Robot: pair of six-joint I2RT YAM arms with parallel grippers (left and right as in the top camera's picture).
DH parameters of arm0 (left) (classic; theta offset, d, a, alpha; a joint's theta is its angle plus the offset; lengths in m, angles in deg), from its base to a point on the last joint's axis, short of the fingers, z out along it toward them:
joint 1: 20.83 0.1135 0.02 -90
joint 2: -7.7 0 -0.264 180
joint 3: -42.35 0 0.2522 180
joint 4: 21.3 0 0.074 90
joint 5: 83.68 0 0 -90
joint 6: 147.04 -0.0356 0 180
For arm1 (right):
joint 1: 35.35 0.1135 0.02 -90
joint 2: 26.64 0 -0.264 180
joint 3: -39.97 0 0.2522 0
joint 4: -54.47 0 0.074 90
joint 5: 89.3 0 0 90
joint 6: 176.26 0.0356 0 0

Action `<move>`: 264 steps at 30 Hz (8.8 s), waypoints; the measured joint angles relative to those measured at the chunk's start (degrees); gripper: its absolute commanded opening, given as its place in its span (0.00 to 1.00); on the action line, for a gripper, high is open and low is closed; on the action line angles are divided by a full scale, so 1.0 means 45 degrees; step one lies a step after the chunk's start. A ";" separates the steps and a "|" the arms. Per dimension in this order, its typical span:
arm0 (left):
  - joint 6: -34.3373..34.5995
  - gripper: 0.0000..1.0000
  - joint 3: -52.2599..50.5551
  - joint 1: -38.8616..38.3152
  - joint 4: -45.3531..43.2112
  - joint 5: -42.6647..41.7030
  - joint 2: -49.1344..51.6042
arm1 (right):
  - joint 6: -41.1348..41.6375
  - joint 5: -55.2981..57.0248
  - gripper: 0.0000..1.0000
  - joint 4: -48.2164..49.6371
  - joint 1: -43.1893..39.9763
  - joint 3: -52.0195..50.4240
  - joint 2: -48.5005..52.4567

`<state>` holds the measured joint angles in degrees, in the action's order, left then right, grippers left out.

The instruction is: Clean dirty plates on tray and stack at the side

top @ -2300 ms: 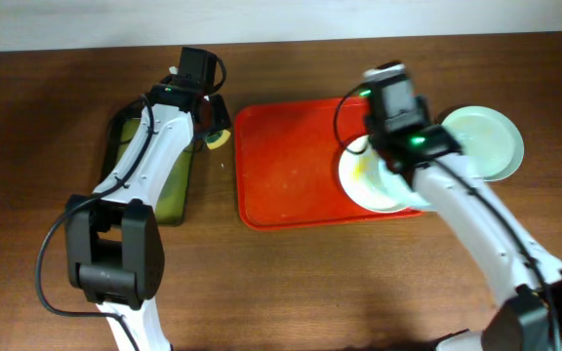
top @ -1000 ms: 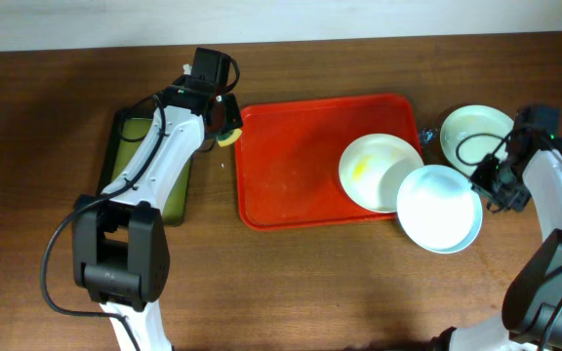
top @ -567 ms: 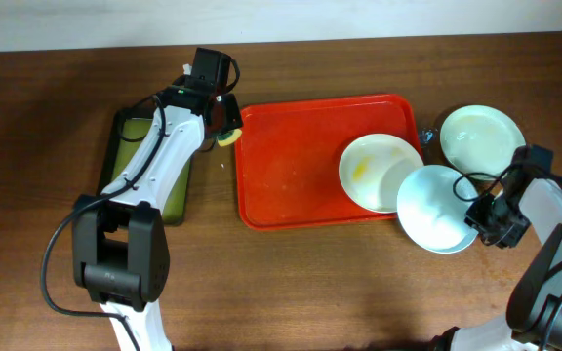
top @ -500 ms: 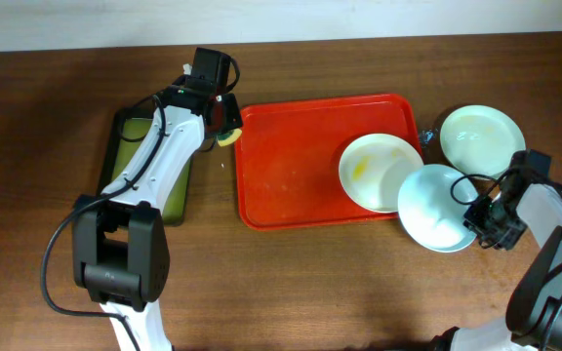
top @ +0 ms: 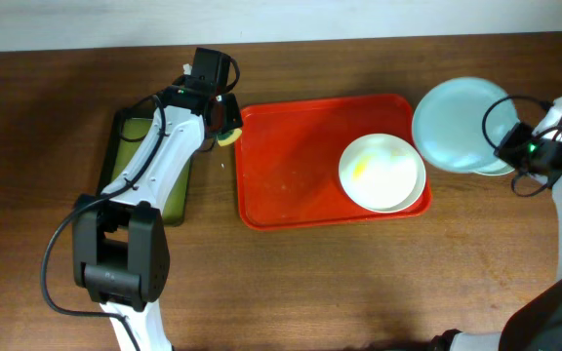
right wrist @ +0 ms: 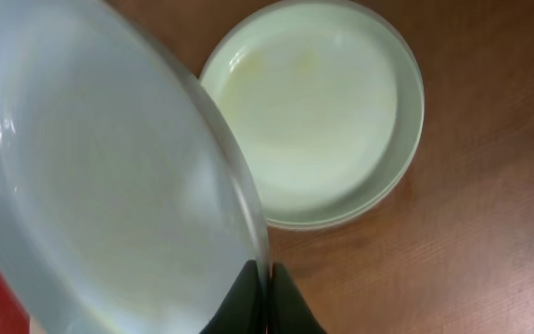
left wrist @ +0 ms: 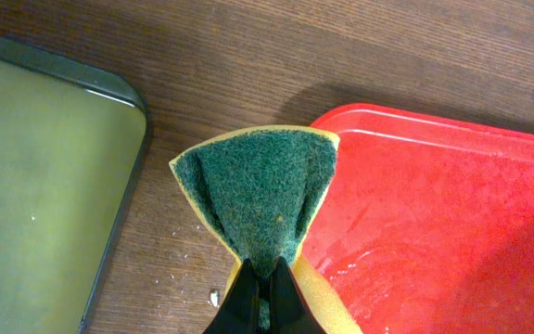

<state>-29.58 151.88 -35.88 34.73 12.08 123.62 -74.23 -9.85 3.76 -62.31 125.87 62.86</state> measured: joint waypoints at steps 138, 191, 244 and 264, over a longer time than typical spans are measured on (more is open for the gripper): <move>0.2249 0.00 -0.0282 -0.4405 0.1991 0.3895 0.2040 | 0.1472 -0.0627 0.05 0.5746 0.9622 -0.2565 0.4435; 0.2239 0.99 -0.0850 0.3657 0.3177 0.0651 -0.2521 | -1.5062 1.8899 0.04 1.0108 1.6281 0.0981 0.2147; 0.2239 0.99 -0.0850 0.3657 0.3177 0.0573 -0.2521 | 0.0350 0.1005 0.45 0.4104 -0.1486 0.0578 0.4920; 0.2239 1.00 -0.0850 0.3657 0.3181 0.0563 -0.2521 | 0.2273 0.1035 0.98 -0.5134 0.4231 -0.0350 -0.7456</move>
<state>-19.50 148.05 -19.42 49.04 14.61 112.28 -64.00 -5.20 -19.34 -43.27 124.30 29.30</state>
